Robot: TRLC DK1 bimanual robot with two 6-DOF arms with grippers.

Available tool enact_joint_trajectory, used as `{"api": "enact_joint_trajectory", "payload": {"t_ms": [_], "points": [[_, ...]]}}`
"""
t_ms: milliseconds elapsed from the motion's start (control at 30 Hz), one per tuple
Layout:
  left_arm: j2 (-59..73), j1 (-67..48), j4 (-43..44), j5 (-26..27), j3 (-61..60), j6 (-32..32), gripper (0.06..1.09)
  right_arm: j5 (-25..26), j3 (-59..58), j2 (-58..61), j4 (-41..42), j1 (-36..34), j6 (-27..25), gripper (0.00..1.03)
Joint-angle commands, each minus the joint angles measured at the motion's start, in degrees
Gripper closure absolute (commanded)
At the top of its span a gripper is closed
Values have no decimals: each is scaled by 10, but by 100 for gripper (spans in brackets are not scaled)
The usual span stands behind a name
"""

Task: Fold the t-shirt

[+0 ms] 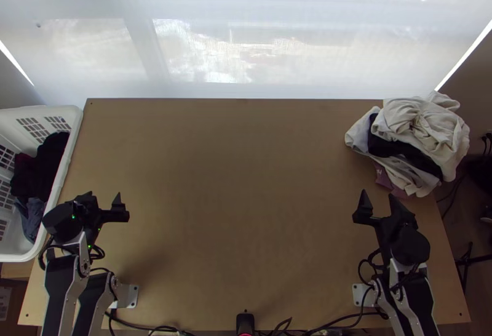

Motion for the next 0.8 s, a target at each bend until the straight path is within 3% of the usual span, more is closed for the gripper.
{"api": "enact_joint_trajectory", "payload": {"t_ms": [0,300,500,767], "points": [[-1,-55,27,-2,-66,11,11,0,-4,-78,-61,-28,26,5],[-50,-80,42,0,-118,-7,11,1,-4,-78,-61,-28,26,5],[-274,-142,24,2,-132,18,11,1,-5,-78,-61,-28,26,5],[-271,-138,24,1,-132,24,11,1,-5,-78,-61,-28,27,5]]}}
